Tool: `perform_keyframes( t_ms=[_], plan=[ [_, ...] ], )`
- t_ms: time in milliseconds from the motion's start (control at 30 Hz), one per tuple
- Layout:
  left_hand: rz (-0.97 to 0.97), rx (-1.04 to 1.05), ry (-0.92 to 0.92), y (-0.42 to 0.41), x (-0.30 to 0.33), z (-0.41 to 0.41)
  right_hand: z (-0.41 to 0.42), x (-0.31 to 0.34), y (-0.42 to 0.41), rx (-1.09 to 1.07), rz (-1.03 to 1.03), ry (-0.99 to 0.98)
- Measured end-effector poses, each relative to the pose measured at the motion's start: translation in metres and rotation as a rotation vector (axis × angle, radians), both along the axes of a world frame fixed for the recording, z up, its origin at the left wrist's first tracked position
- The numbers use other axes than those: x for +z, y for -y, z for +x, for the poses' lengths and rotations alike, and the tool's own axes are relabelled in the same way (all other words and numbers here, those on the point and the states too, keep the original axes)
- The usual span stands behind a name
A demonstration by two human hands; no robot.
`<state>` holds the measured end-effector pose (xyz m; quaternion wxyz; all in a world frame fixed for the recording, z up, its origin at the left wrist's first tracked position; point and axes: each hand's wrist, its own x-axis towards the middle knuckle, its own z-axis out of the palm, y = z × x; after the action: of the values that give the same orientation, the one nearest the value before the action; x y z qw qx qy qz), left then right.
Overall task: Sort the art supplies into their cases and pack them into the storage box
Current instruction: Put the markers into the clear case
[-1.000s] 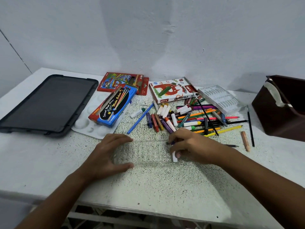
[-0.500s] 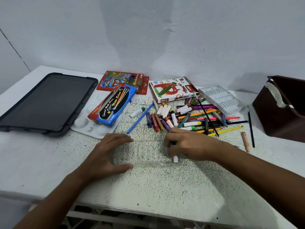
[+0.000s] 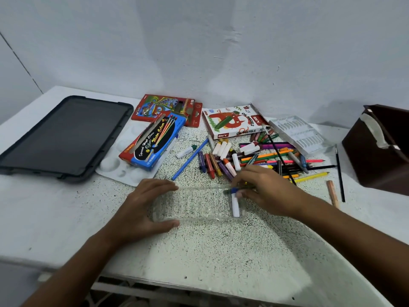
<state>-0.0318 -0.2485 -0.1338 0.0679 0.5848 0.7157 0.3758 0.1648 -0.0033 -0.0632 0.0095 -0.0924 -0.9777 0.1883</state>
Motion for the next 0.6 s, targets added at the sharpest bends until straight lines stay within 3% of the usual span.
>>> perform_keyframes(
  t_ms=[233,600],
  plan=[
    [-0.004,0.007,0.003,-0.001,-0.001,0.0,0.009,-0.014,0.03,-0.279,-0.037,0.032],
    [0.007,0.001,-0.007,-0.001,0.0,0.001,0.005,-0.017,0.049,-0.432,-0.164,-0.029]
  ],
)
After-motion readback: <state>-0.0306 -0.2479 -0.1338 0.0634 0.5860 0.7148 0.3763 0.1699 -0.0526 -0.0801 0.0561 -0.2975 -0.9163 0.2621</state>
